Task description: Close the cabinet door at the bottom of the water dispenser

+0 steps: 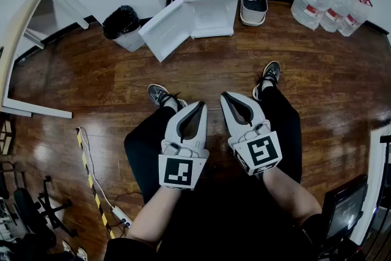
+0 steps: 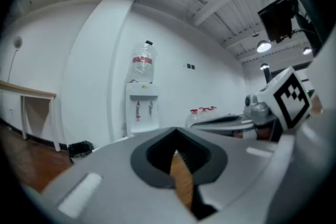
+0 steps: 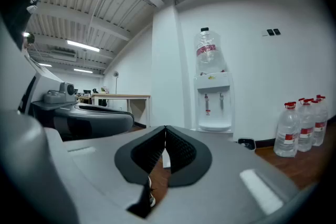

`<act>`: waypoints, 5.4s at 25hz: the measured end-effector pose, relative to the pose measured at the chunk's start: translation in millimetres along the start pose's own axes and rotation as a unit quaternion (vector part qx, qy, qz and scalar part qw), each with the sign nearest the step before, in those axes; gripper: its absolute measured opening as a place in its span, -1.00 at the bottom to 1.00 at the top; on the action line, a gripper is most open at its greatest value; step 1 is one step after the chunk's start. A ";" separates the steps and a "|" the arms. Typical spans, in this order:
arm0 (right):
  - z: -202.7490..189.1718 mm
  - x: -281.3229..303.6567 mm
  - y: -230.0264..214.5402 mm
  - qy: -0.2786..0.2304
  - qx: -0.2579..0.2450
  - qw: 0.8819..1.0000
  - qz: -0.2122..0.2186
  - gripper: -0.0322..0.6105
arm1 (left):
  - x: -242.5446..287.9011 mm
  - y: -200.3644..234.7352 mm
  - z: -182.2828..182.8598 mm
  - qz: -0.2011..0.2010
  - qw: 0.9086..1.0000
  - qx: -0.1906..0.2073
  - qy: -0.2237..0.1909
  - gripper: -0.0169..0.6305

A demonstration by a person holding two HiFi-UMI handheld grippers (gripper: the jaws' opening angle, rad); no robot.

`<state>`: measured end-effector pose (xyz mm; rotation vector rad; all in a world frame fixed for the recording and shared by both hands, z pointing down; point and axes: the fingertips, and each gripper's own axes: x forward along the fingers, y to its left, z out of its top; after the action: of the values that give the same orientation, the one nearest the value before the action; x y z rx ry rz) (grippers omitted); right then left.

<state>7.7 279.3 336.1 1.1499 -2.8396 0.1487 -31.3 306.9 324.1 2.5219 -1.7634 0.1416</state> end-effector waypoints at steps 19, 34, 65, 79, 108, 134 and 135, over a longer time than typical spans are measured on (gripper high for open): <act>-23.4 99.7 -53.0 0.044 0.081 0.996 0.019 -0.75 | 67.7 106.5 -15.1 0.075 0.996 -0.042 0.027 -0.88; -24.2 220.2 -86.9 0.076 0.101 0.991 0.034 -0.59 | 141.6 198.6 -16.4 0.091 0.993 -0.055 0.053 -0.71; -88.5 388.0 -130.2 0.174 0.141 0.969 0.106 -0.52 | 295.7 426.4 -244.5 0.047 0.879 0.074 0.469 0.00; -123.3 359.3 -132.0 0.202 0.151 0.962 0.102 -0.58 | 281.4 415.5 -268.8 0.051 0.856 0.083 0.507 -0.13; -207.8 204.5 -204.1 0.285 0.119 0.951 -0.007 -0.59 | 321.9 232.5 -257.1 0.177 0.875 -0.208 0.400 -0.16; -287.0 274.0 -232.5 0.343 0.149 0.927 -0.046 -0.26 | 394.1 147.4 -233.3 -0.016 0.865 -0.353 0.357 0.08; -287.5 274.7 -241.6 0.342 0.153 0.926 -0.058 -0.27 | 397.4 145.2 -232.2 -0.027 0.864 -0.353 0.357 0.06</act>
<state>-11.4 -49.0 665.3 1.0353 -2.1666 0.8308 -41.5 -90.1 598.3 1.6675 -1.1440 0.3100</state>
